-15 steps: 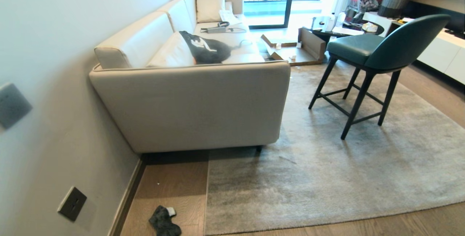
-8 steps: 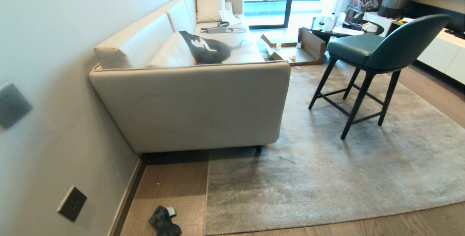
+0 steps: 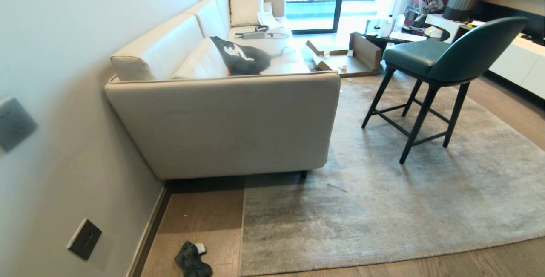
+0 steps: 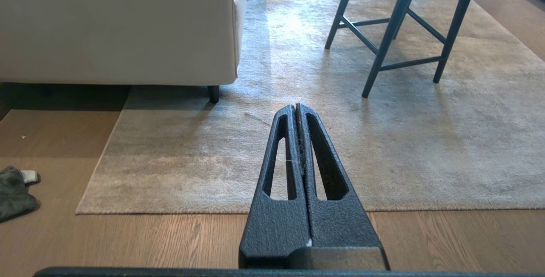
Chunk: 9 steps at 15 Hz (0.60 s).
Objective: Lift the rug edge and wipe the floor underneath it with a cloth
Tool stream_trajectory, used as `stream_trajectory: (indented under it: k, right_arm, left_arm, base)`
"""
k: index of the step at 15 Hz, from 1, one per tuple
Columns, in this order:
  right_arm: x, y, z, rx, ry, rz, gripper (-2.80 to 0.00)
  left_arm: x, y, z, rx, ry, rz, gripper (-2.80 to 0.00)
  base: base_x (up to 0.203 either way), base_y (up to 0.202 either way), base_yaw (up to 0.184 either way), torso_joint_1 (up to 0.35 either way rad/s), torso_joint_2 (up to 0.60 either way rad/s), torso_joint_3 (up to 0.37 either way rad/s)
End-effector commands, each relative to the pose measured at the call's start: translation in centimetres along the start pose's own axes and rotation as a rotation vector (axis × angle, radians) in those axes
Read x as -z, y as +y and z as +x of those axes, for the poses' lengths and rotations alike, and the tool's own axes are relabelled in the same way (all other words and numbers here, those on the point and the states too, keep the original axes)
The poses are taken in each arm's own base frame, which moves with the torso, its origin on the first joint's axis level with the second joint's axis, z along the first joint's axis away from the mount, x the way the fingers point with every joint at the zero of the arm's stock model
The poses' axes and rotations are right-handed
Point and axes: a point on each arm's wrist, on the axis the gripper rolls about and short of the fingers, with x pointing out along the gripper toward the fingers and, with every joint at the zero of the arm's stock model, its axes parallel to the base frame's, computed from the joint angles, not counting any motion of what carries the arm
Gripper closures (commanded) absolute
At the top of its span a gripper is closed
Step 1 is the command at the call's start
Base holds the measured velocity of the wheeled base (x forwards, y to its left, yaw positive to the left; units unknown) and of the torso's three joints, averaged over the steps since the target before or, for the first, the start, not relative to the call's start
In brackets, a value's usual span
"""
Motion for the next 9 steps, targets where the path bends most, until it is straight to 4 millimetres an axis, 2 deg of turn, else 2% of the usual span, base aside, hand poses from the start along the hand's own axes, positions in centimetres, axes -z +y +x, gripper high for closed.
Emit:
stream_trajectory:
  k: [1, 3, 4, 9]
  right_arm:
    - [0.00, 0.00, 0.01, -0.001, 0.001, -0.002, 0.00]
    - [0.00, 0.00, 0.01, -0.001, 0.001, 0.000, 0.00]
    - [0.00, 0.00, 0.01, -0.001, 0.001, 0.000, 0.00]
    - [0.00, 0.00, 0.01, -0.001, 0.002, 0.000, 0.00]
  left_arm:
    - [0.00, 0.00, 0.00, 0.000, 0.000, -0.001, 0.00]
    - [0.00, 0.00, 0.00, 0.000, 0.000, -0.001, 0.00]
    - [0.00, 0.00, 0.00, 0.000, 0.000, -0.001, 0.00]
    - [0.00, 0.00, 0.00, 0.000, 0.000, -0.001, 0.00]
  base:
    - [0.000, 0.000, 0.000, 0.000, 0.00, 0.000]
    - [0.000, 0.000, 0.000, 0.001, 0.00, -0.019]
    - [0.000, 0.000, 0.000, -0.016, -0.18, -0.222]
    - [0.000, 0.000, 0.000, -0.004, -0.38, -0.378]
